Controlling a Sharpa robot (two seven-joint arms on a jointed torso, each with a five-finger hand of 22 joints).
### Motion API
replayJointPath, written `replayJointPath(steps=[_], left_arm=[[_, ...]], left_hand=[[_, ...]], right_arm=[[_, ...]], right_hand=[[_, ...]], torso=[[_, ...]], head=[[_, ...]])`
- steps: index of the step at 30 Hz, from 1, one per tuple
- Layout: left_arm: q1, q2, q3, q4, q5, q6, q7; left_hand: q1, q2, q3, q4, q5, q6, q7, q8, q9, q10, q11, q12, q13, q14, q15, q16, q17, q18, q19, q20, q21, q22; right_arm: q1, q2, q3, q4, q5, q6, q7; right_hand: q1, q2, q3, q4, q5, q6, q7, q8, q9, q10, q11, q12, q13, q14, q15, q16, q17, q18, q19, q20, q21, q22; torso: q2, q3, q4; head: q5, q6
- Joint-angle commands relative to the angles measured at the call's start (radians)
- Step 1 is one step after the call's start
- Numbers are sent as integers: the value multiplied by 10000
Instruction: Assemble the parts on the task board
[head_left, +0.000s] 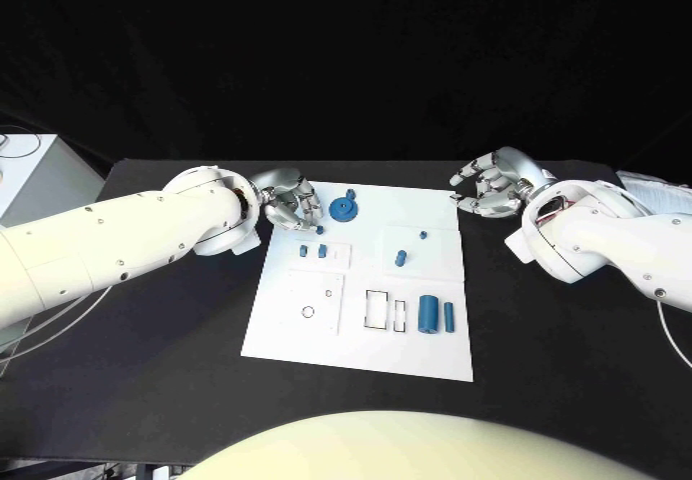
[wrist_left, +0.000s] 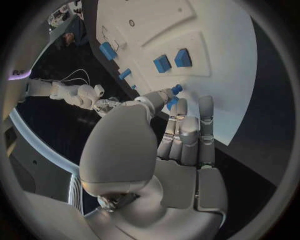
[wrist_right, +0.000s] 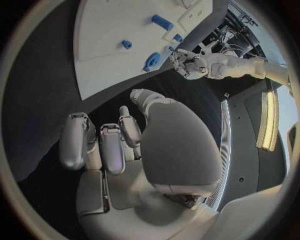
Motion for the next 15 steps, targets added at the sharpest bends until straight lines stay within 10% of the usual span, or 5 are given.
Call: replayJointPath(steps=[1, 15], left_arm=[[3, 24, 11, 16, 326, 329, 398], [1, 276, 11, -113, -112, 109, 468]], left_hand=[[166, 38, 34, -95, 26, 82, -73, 124, 35, 1, -93, 263, 140, 64, -111, 108, 176, 164, 34, -97, 37, 19], [90, 71, 1068, -368, 6, 439, -339, 623, 74, -723, -489, 4776, 2855, 1075, -456, 865, 2644, 158, 89, -438, 681, 405]], right_arm=[[-17, 5, 0, -1, -83, 144, 62], [-30, 19, 0, 1, -83, 134, 64]], right_hand=[[-65, -3, 67, -9, 28, -93, -4, 26, -7, -57, -2, -46, 5, 485, -49, -44, 801, 86, -51, 0, -27, 1042], [-77, 3, 75, -7, 26, -89, -3, 33, -6, -45, -1, -29, 18, 489, -49, -33, 818, 81, -42, 1, -7, 1053]], torso=[[-9, 5, 1], [8, 5, -15]], head=[[10, 2], [-2, 2]])
